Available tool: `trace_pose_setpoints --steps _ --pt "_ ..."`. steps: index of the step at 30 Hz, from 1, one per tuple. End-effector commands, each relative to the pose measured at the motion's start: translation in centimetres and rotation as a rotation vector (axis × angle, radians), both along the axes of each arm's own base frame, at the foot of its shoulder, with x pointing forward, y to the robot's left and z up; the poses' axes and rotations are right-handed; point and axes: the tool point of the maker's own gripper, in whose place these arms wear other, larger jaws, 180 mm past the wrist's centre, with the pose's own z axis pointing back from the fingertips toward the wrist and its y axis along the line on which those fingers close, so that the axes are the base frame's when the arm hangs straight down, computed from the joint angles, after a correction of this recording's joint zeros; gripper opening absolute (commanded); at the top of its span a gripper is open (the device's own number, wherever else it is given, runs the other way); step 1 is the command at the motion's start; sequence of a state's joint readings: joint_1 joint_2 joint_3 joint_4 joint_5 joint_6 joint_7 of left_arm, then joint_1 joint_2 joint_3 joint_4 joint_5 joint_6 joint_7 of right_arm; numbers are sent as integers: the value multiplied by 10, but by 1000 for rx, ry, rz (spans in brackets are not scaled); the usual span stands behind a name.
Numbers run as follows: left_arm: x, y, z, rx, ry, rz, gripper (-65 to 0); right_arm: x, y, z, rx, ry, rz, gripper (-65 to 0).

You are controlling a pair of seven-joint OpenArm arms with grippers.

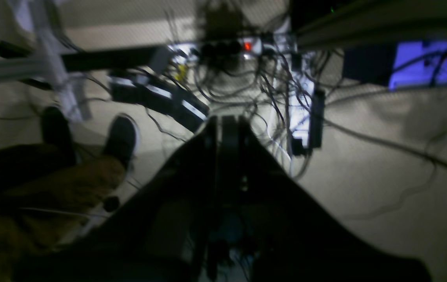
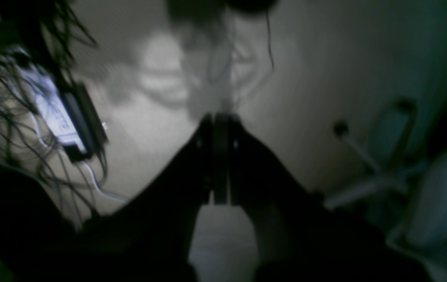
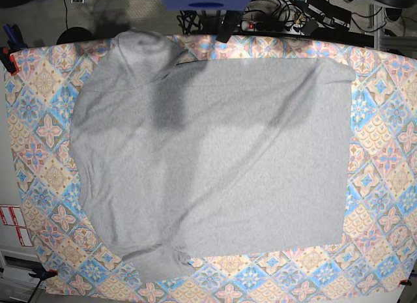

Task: Fold the T-shirt properly
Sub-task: 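Move both grippers from rest toward the shirt's collar-side edge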

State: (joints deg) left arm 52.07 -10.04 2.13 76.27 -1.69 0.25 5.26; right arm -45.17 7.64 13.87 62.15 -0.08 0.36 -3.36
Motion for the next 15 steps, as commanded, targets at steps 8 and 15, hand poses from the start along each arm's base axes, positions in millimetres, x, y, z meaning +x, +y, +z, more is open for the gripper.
trace_pose_setpoints --steps 8,15 --pt "24 -18 61 -41 -139 -22 -650 17 -32 53 -98 -94 58 -650" --pt "70 -7 112 -27 -301 12 -650 59 -26 85 -112 -159 105 -650"
